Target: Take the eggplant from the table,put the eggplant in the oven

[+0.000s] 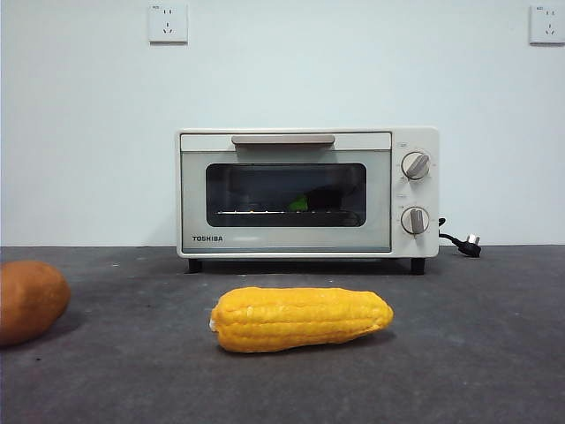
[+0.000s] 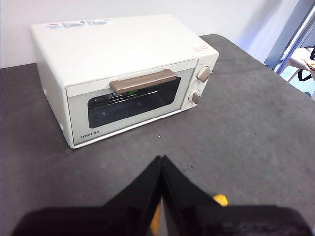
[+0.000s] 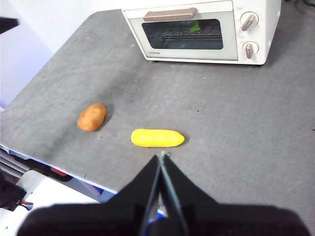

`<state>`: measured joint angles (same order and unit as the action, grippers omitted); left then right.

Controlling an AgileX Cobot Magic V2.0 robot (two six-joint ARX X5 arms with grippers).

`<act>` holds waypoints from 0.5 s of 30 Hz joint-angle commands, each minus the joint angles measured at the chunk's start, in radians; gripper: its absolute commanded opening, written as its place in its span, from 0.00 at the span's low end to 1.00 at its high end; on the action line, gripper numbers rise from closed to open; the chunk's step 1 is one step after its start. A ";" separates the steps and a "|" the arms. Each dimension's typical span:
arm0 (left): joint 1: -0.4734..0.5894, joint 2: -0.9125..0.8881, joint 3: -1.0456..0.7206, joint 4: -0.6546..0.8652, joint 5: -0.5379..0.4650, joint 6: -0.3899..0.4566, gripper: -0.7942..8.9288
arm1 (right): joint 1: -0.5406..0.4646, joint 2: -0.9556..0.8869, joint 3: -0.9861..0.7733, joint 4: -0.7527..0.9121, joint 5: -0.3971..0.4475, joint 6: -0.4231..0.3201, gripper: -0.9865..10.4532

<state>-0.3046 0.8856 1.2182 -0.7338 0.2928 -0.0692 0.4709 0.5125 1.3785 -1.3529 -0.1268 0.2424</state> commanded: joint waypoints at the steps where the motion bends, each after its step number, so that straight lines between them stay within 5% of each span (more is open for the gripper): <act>1: -0.005 -0.048 -0.004 -0.033 -0.007 0.021 0.08 | 0.000 -0.006 -0.008 -0.026 0.005 -0.011 0.08; 15: -0.005 -0.161 -0.004 -0.092 -0.006 0.020 0.08 | 0.000 -0.006 -0.008 -0.026 0.004 -0.011 0.09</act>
<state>-0.3054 0.7208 1.2182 -0.8265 0.2871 -0.0605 0.4709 0.5129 1.3785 -1.3529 -0.1268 0.2386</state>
